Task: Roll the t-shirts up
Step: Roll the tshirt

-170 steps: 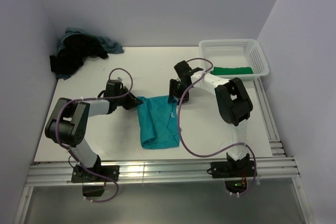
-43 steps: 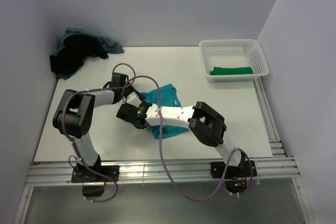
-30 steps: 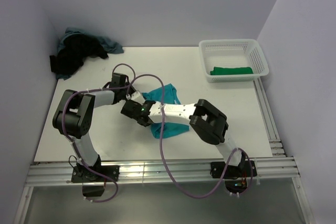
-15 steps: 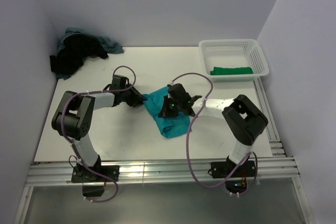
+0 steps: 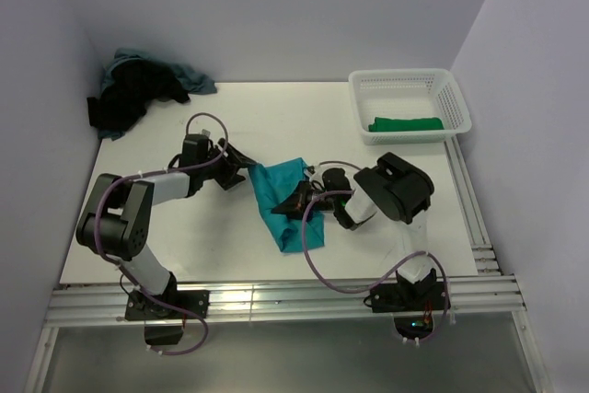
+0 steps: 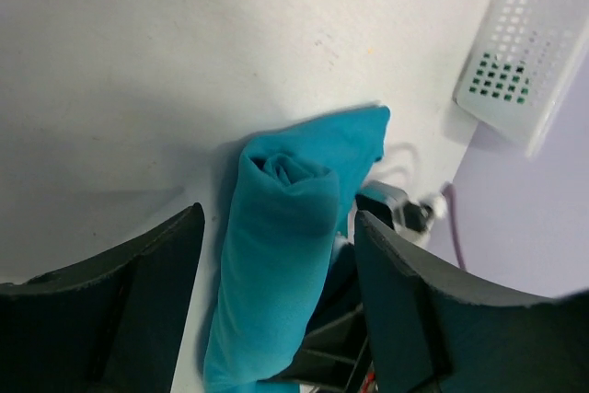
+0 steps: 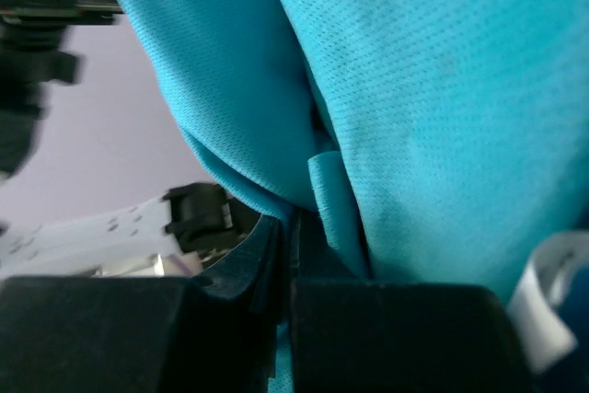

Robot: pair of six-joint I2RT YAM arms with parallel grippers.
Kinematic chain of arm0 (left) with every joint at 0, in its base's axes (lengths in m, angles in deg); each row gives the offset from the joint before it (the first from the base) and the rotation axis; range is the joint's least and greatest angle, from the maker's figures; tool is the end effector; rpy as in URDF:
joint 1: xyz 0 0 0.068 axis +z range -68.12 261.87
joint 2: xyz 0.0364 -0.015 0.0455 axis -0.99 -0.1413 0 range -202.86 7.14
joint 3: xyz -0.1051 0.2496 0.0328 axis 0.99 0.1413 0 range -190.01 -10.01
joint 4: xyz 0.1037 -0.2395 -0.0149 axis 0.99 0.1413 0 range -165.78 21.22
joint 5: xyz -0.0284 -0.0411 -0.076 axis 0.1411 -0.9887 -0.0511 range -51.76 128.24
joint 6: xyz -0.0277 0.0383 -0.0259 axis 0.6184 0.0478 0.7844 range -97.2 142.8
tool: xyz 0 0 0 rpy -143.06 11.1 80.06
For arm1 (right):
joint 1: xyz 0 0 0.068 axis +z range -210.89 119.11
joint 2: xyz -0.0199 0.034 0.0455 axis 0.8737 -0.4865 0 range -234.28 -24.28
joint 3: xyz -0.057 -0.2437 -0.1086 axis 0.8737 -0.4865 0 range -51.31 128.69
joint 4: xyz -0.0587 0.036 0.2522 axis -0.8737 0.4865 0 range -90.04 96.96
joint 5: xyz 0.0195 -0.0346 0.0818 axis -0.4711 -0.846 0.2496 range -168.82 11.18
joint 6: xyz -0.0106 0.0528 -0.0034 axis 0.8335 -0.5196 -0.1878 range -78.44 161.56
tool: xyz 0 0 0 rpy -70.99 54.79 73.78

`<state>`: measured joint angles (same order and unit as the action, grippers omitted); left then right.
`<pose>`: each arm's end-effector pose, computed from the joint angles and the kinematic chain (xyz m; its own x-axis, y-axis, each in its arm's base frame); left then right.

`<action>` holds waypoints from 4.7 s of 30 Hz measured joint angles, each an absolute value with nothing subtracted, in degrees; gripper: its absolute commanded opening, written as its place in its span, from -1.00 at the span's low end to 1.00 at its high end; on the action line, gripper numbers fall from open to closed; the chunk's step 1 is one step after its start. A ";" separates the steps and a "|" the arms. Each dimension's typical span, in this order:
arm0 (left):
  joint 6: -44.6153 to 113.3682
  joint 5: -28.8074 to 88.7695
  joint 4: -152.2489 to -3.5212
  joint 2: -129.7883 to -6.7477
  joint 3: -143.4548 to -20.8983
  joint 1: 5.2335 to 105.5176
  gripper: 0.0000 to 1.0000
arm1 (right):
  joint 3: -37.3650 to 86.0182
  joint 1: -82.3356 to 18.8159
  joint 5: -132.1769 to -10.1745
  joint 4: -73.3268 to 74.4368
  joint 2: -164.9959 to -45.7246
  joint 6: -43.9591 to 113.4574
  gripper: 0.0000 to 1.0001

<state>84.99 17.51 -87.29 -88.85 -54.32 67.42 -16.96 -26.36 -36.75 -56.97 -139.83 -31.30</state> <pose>0.3150 -0.0942 0.1519 -0.7295 -0.6663 -0.1546 -0.3212 0.5333 -0.7825 0.2519 0.2024 0.0775 -0.9827 0.1849 -0.0054 0.0514 0.3010 0.9522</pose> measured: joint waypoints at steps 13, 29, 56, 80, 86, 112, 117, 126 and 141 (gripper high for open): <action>84.40 12.27 -96.91 -90.40 -49.25 66.39 0.26 | -18.34 -27.83 -33.02 -82.74 -150.43 -42.62 -1.00; 83.94 10.89 -100.01 -98.33 -54.32 62.54 -0.99 | -12.15 -27.94 -31.73 -56.33 -143.74 -29.96 -0.71; 82.24 17.16 -86.02 -98.35 -61.73 62.21 -0.99 | 39.06 -10.39 -78.92 34.33 -130.12 13.97 0.19; 85.89 16.66 -81.85 -98.35 -62.69 62.24 -0.99 | 47.98 -1.99 -94.74 47.14 -146.10 15.63 0.20; 87.20 16.48 -81.32 -98.35 -62.69 62.24 -0.99 | 47.98 -1.25 -96.88 47.16 -147.32 15.22 0.09; 84.66 14.10 -74.11 -95.75 -62.19 66.45 -0.03 | 27.06 -0.38 -102.32 32.91 -137.03 17.90 -1.00; 77.19 12.18 -64.38 -99.40 -73.36 74.41 0.04 | 17.29 -0.38 -100.86 27.84 -130.34 23.26 -1.00; 66.43 0.46 -61.19 -113.15 -88.79 75.83 0.17 | 7.41 -0.38 -96.20 22.92 -122.65 30.67 -1.00; 57.54 -11.54 -53.83 -123.16 -101.99 66.35 0.45 | 7.39 -0.40 -92.40 22.48 -122.58 34.23 -1.00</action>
<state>57.54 -11.54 -53.83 -123.16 -101.99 66.35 7.39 -0.40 -92.40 22.48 -122.58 34.23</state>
